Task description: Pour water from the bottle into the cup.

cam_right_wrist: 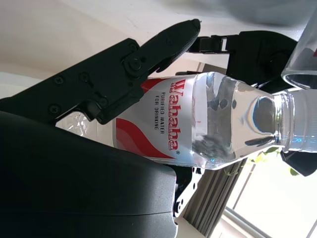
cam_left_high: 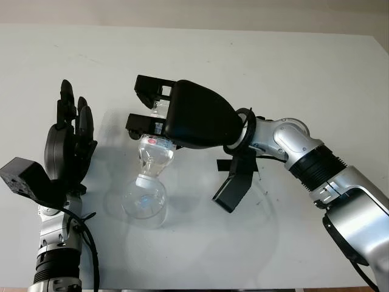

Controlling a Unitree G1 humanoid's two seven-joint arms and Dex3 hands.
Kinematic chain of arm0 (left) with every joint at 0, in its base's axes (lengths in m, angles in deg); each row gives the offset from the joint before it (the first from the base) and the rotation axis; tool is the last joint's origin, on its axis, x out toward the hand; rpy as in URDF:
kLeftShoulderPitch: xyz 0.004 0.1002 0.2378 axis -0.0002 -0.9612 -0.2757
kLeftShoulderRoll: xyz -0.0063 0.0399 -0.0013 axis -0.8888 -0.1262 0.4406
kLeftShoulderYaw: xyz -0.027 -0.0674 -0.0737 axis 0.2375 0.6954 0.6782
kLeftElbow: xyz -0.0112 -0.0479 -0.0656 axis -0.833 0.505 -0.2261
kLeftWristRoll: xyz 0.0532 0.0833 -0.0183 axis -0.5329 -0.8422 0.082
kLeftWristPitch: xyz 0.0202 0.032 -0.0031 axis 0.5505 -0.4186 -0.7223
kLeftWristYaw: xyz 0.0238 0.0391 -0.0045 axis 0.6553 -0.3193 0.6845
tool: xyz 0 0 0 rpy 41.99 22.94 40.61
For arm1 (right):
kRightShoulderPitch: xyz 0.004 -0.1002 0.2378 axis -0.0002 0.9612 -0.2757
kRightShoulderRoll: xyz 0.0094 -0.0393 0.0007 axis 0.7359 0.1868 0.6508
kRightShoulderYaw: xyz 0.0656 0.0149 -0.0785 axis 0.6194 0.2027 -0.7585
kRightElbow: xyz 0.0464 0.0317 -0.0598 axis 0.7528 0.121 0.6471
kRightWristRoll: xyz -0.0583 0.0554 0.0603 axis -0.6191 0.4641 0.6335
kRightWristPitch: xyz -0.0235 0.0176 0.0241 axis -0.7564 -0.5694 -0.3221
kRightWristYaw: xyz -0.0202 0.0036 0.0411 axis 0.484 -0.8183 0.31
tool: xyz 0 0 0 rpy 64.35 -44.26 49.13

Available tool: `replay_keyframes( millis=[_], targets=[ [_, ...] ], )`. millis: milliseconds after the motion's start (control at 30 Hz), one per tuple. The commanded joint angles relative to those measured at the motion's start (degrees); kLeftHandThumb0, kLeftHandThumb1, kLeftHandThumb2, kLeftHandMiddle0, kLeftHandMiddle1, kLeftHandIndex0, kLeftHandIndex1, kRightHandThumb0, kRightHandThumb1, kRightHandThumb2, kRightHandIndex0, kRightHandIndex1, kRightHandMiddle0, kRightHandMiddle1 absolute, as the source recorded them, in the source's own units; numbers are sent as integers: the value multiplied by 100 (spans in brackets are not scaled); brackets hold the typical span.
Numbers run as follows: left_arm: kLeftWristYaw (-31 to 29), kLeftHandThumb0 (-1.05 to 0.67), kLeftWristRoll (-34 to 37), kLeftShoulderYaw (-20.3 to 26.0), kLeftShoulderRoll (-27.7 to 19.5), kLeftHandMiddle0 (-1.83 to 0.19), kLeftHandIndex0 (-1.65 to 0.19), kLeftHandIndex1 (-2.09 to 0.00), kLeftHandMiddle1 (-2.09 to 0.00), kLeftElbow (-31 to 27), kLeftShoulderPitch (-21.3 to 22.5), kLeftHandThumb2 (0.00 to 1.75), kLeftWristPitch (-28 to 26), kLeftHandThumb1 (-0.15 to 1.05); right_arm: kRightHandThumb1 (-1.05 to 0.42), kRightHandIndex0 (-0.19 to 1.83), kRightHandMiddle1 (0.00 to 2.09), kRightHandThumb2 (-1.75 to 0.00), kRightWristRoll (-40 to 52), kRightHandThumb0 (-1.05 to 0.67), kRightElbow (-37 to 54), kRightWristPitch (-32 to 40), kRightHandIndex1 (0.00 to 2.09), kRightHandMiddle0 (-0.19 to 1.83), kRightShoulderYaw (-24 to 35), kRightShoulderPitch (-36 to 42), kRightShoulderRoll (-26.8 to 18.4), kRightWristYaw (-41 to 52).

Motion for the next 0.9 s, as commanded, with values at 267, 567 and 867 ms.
replay_keyframes(
  millis=[267, 567, 867],
  targets=[
    [-59, -73, 40, 32, 16, 16, 17, -6, -5, 43, -75, 47, 54, 105, -105, 129, 209, -23, 1969, -47, -815, -514, 209, 112, 602, 4, 317, 919],
    [-86, -74, 68, 68, -1, 16, 17, -5, -5, 39, -103, 46, 23, 105, -105, 126, 209, -31, 5196, -35, -1273, -383, 209, 103, 1743, 388, 707, 3820],
    [-151, -74, 106, 82, -10, 17, 18, -5, -5, 65, -132, 46, 36, 105, -105, 130, 209, -45, 7420, -34, -138, 1765, 209, 102, 2912, 1342, 879, 6001]
  ],
)
